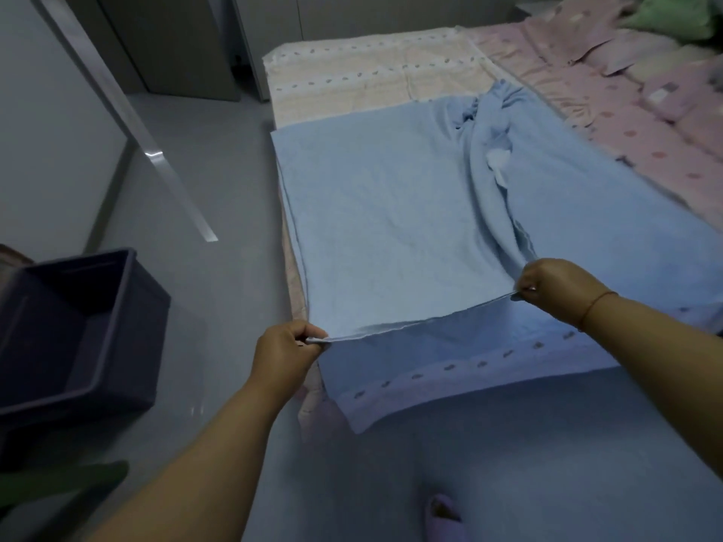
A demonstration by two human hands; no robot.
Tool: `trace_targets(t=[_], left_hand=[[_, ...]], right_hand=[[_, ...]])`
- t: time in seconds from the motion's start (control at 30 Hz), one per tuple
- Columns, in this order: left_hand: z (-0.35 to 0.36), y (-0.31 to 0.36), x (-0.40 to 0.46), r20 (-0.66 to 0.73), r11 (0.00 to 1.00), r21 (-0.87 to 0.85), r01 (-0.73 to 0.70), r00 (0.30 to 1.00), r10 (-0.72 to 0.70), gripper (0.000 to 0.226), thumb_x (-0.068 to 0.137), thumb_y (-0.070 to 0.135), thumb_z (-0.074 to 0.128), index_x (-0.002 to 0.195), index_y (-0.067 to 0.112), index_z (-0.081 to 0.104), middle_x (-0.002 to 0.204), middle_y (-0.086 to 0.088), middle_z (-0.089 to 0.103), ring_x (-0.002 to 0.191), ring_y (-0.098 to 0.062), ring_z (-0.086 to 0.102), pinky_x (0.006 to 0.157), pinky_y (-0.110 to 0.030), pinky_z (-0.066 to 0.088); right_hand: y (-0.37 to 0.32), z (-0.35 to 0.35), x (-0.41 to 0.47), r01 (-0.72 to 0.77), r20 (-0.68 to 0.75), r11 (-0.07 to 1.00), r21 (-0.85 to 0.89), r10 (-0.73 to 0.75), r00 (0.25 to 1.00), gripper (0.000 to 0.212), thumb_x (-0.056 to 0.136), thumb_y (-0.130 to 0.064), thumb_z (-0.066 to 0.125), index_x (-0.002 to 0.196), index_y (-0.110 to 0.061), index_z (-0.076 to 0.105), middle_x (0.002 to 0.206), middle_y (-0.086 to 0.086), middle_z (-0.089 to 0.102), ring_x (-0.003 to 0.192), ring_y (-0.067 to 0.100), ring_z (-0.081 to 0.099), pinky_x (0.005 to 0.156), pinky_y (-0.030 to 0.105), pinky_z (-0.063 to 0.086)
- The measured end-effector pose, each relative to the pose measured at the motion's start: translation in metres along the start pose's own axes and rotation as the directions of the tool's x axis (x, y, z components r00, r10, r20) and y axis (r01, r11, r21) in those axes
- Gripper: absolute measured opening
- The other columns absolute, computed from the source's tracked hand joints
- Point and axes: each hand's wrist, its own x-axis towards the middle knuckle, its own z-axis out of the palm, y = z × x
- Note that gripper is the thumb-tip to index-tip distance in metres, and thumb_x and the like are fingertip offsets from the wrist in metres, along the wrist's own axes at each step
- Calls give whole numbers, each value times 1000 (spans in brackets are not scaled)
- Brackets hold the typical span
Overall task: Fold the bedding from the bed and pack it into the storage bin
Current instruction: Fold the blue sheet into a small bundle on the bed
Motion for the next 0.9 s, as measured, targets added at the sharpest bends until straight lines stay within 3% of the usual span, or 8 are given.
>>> trace_targets(t=[0.17,0.33,0.5,0.63,0.73,0.8,0.83,0.9], left_hand=[[27,-36,1,10,993,75,89,996,-90,15,74,1,77,85,11,75,85,-3,69,75,-14,63,69,-14,43],[36,-40,11,16,979,170,116,993,-121,12,79,0,72,87,9,73,81,-1,65,76,-13,60,60,-6,37],[36,-34,29,45,960,242,141,987,-156,8,80,7,72,80,15,71,73,5,63,68,-9,56,53,-5,33],[38,-29,37,51,953,117,279,957,-286,20,80,24,76,68,11,68,65,2,64,61,-11,57,55,-20,45],[37,-26,45,28,901,-89,425,905,-424,29,86,22,69,61,9,70,65,-7,68,65,-20,62,75,-40,56],[32,-8,57,-48,921,-128,369,925,-377,11,83,8,70,74,7,74,77,-10,71,72,-19,63,83,-42,55],[27,7,65,-115,940,-181,288,943,-311,6,82,3,70,85,4,75,85,-11,72,76,-17,65,84,-37,56],[11,43,81,-287,951,-300,80,943,-169,18,81,-1,69,97,5,73,88,-4,72,75,-4,67,75,-21,56]], right_hand=[[-8,45,22,-8,217,997,-82,26,976,27,94,-24,54,111,-10,70,120,11,60,110,26,57,92,26,40],[-6,48,44,-15,297,996,-89,41,954,26,95,-23,51,108,-10,70,97,10,61,102,27,61,80,25,42],[-3,38,73,12,294,998,-67,9,956,26,95,-25,52,107,-12,71,110,9,67,101,25,61,80,23,41],[-6,34,87,50,369,992,-116,-3,929,26,94,-25,53,108,-12,70,112,8,66,93,22,58,78,24,43],[-6,30,98,35,415,989,-141,27,909,26,94,-23,53,108,-10,70,112,9,66,88,20,55,78,23,42],[-3,18,109,-15,155,999,-37,21,988,24,92,-15,53,101,-5,72,106,16,68,95,30,62,84,28,46],[1,11,117,14,-143,998,55,-6,990,22,88,-9,54,92,0,73,96,22,69,89,35,63,80,31,47],[4,-12,125,116,-662,986,116,-10,750,14,78,-1,59,76,3,72,76,25,67,73,39,63,68,33,47]])
